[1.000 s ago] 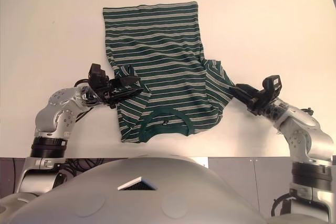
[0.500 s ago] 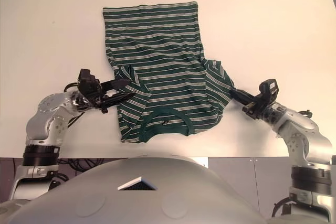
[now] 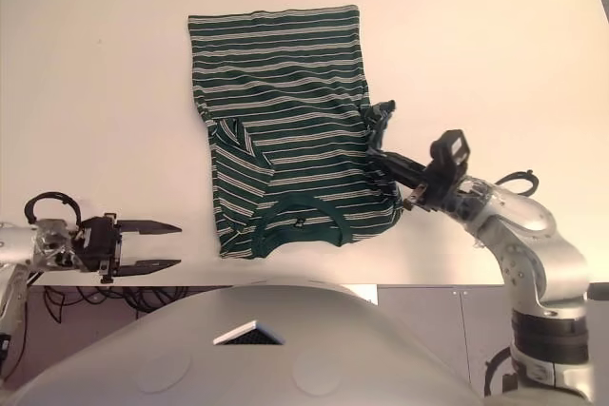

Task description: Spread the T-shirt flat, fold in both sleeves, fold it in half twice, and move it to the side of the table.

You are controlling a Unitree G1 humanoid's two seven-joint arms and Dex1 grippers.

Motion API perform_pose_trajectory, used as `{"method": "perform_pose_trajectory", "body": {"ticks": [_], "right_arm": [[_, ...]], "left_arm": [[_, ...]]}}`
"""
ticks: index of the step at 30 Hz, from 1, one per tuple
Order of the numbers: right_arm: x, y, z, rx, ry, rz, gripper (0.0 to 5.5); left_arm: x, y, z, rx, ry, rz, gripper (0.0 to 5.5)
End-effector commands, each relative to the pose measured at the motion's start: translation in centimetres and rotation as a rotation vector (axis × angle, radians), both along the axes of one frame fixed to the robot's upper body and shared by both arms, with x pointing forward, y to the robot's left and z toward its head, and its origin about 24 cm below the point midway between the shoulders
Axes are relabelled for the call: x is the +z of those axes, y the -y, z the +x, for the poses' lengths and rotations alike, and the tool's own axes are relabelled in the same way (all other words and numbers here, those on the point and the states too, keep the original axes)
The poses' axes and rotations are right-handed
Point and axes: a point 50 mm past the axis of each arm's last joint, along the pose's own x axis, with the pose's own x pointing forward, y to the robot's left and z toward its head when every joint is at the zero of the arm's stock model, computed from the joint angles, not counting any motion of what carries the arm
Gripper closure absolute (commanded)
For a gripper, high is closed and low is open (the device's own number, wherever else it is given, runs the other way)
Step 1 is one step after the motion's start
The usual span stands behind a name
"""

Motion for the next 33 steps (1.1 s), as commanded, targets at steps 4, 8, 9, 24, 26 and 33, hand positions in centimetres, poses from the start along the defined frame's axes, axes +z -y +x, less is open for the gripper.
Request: {"method": "perform_pose_trajectory", "body": {"ticks": [4, 8, 9, 24, 26, 33], "right_arm": [[-0.1, -4.1, 1.9, 0.134, -0.005, -0.007, 5.49], [-0.4, -5.2, 2.8, 0.148, -0.027, 0.000, 5.19], [-0.4, -5.5, 2.9, 0.155, -0.032, 0.004, 4.98], [2.0, 0.4, 3.2, 0.061, 0.137, -0.112, 3.55], [1.8, 1.9, 2.6, 0.153, 0.273, -0.277, 3.55], [-1.2, 3.3, -0.3, 0.621, 0.608, -0.715, 3.55]], "left_arm": [[-2.4, 1.0, -1.1, -0.020, 0.072, 0.037, 2.95], [-3.4, 1.2, -0.5, -0.079, 0.256, 0.079, 2.95], [-3.6, 1.5, -0.5, -0.104, 0.311, 0.081, 2.95], [-5.5, 3.7, -1.3, -0.434, 0.672, 0.065, 2.95], [-5.6, 4.1, -1.2, -0.465, 0.720, 0.050, 2.95], [-6.5, 5.1, -0.8, -0.563, 0.763, 0.052, 2.95]]}}
